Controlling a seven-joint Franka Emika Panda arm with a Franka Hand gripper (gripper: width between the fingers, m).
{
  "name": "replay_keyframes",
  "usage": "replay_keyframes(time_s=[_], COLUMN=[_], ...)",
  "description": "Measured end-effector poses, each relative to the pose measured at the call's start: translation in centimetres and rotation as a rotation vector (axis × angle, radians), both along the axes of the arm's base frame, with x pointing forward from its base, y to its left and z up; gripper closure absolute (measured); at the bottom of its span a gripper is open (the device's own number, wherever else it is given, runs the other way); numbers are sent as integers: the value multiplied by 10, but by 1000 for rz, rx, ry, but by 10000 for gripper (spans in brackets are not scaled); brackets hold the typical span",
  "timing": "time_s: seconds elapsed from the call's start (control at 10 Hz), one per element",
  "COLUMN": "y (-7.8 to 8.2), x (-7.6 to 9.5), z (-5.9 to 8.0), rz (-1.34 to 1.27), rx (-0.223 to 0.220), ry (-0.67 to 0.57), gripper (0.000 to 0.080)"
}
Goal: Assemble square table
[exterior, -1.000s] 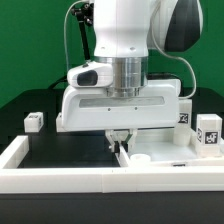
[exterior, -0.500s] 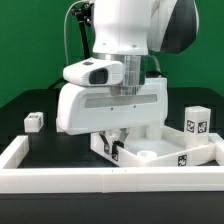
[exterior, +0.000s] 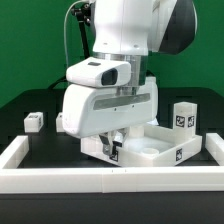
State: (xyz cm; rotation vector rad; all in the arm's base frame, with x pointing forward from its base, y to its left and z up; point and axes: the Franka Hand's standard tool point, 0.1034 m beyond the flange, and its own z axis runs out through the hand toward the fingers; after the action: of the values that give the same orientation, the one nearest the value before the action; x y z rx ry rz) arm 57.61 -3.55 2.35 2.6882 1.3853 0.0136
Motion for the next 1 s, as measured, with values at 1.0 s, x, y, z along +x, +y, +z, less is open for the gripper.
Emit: replay_keyframes(time_s=[1.0], y=[17], x=[17], z=[3], rz=[649], rx=[-98], ry=[70], gripper=[739])
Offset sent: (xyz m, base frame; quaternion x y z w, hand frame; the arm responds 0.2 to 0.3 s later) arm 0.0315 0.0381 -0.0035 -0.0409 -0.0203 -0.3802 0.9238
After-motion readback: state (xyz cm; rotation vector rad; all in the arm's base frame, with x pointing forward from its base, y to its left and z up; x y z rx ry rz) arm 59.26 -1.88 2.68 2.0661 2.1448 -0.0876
